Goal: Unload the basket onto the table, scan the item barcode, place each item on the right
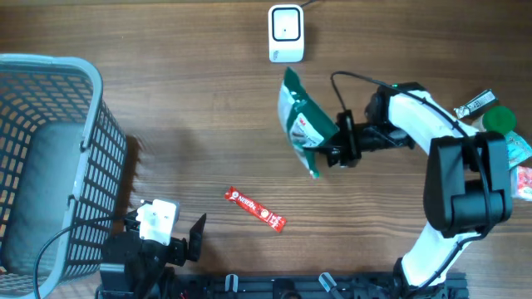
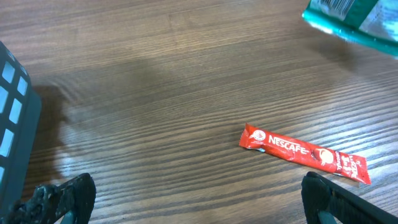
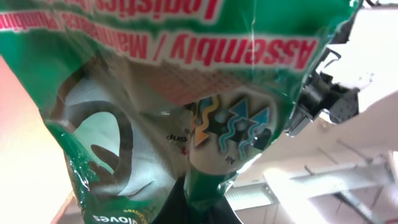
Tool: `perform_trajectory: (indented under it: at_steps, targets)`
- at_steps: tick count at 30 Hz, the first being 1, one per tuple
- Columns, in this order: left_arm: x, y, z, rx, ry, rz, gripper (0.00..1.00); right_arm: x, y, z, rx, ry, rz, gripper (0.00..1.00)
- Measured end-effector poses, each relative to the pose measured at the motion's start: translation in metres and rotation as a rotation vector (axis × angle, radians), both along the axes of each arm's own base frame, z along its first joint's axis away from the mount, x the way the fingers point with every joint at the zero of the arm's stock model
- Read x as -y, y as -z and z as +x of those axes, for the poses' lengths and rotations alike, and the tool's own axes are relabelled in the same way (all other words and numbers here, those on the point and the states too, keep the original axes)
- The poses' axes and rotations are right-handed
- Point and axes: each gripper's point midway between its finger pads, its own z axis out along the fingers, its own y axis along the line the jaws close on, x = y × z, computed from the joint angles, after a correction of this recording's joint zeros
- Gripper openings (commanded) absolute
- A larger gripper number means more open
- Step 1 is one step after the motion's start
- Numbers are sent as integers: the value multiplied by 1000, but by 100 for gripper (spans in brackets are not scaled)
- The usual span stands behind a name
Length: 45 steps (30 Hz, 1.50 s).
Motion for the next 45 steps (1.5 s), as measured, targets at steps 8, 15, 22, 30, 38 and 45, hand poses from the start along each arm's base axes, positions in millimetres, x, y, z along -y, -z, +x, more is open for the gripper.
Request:
perform_trajectory:
  at_steps: [8,15,22,30,38,45]
  targets:
    - [0,0,0,0,0,0,100,53,-6,26,268,182,6,4]
    - [0,0,0,0,0,0,100,64,2,22,338,159,-42,5]
    - [0,0,0,0,0,0,100,69,40,27,769,24,-145,5]
    - [0,0,0,0,0,0,100,68,11,55,1657,149,-9,5]
    - [0,0,0,1,0,0,100,69,14,103,2801,25,-3,4]
    - [0,0,0,-2,0,0,100,27,-34,123,-2800,49,-148,4]
